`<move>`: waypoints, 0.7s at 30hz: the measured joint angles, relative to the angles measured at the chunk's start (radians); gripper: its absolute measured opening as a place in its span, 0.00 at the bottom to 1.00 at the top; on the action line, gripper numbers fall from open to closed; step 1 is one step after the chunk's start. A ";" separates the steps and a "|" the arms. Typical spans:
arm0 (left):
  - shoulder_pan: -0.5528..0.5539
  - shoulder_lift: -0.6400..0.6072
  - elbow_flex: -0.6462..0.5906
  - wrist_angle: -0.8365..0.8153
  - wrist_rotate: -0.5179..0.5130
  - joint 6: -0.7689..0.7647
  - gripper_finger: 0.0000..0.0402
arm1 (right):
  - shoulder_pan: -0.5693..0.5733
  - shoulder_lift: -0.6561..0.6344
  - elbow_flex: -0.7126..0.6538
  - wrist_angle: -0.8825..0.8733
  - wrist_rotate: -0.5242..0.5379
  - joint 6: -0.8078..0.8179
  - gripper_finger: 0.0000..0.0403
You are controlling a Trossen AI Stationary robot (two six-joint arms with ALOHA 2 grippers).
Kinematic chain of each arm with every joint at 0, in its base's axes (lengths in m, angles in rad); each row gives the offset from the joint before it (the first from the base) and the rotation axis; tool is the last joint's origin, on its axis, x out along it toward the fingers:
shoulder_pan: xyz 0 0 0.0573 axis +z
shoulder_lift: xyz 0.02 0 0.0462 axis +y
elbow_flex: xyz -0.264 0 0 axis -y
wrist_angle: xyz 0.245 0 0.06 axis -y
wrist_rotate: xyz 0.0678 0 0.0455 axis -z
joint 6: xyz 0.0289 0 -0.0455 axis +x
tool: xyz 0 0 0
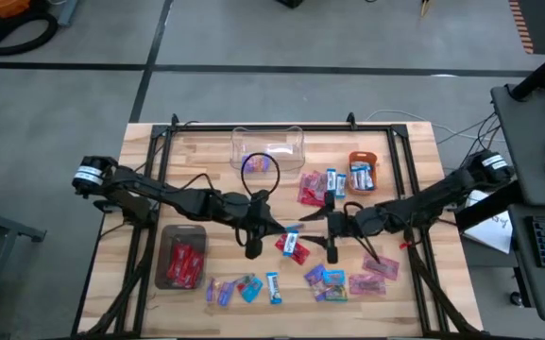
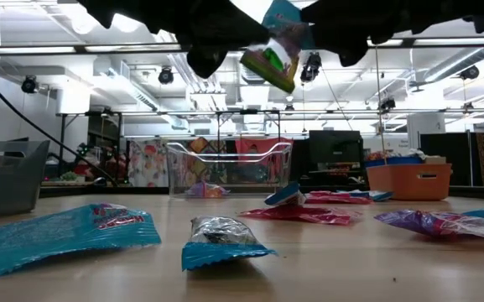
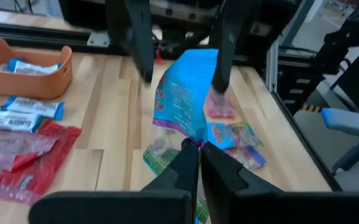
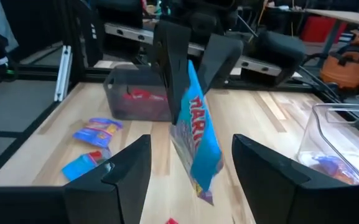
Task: Sort candy
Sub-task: Put the light blue gummy into the transparent bin
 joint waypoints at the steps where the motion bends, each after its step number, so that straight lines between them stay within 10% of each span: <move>1: 0.001 0.002 0.000 0.008 0.000 0.000 0.00 | -0.001 0.010 0.008 0.001 0.001 -0.001 0.53; 8: 0.002 0.004 0.000 0.017 0.000 0.003 0.00 | -0.011 0.050 0.043 0.015 0.001 -0.016 0.48; 16: 0.004 0.004 0.001 0.020 0.000 0.004 0.00 | -0.017 0.026 0.055 0.014 0.001 -0.013 0.08; 21: 0.009 -0.013 0.017 0.014 -0.001 0.004 0.00 | -0.029 0.026 0.098 0.013 0.002 0.012 0.03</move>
